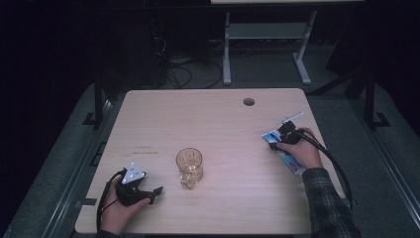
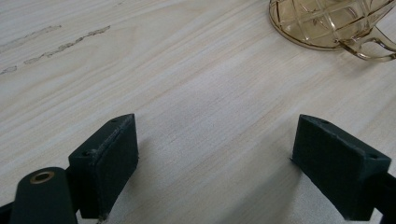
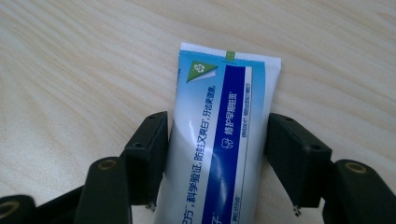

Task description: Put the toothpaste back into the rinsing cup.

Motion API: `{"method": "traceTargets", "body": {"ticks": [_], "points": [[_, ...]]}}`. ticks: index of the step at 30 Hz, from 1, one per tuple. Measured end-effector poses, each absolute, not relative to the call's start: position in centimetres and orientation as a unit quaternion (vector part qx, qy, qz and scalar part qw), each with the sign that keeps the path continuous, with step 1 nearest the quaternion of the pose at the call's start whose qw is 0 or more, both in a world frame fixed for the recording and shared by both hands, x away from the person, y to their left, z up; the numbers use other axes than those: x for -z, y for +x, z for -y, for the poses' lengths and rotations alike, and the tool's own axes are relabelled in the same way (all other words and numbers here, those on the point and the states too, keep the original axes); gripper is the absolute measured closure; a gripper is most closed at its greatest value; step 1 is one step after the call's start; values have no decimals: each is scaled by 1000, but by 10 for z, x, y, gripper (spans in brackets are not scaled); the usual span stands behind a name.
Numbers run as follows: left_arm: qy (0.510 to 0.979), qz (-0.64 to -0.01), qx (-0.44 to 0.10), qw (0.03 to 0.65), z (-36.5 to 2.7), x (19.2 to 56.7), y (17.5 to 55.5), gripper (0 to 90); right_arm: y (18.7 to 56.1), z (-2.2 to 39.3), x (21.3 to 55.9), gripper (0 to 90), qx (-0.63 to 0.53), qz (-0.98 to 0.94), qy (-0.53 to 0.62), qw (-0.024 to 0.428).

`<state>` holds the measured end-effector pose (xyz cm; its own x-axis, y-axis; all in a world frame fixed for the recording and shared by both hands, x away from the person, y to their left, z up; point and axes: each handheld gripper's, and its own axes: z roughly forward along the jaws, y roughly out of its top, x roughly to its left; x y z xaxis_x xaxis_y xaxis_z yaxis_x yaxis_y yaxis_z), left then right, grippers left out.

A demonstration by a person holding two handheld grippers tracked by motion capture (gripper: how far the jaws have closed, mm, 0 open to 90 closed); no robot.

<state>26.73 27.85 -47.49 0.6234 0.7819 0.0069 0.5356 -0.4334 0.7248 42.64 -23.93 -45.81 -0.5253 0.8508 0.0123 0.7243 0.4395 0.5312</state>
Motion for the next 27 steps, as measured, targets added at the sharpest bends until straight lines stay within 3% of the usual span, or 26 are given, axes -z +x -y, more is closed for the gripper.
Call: {"method": "traceTargets", "body": {"ticks": [8, 19, 24, 27], "points": [[828, -398, -174, 354, -278, 475, 267, 134, 428, 239, 458, 419, -246, -838, 472, 124], [829, -398, -174, 354, -279, 475, 267, 134, 426, 238, 455, 574, -243, -840, 467, 131], [828, -398, -174, 354, -279, 475, 267, 136, 426, 243, 448, 699, -251, -839, 468, 123], [828, -398, -174, 354, -279, 475, 267, 136, 425, 245, 446, 716, -256, -836, 471, 116]]}}
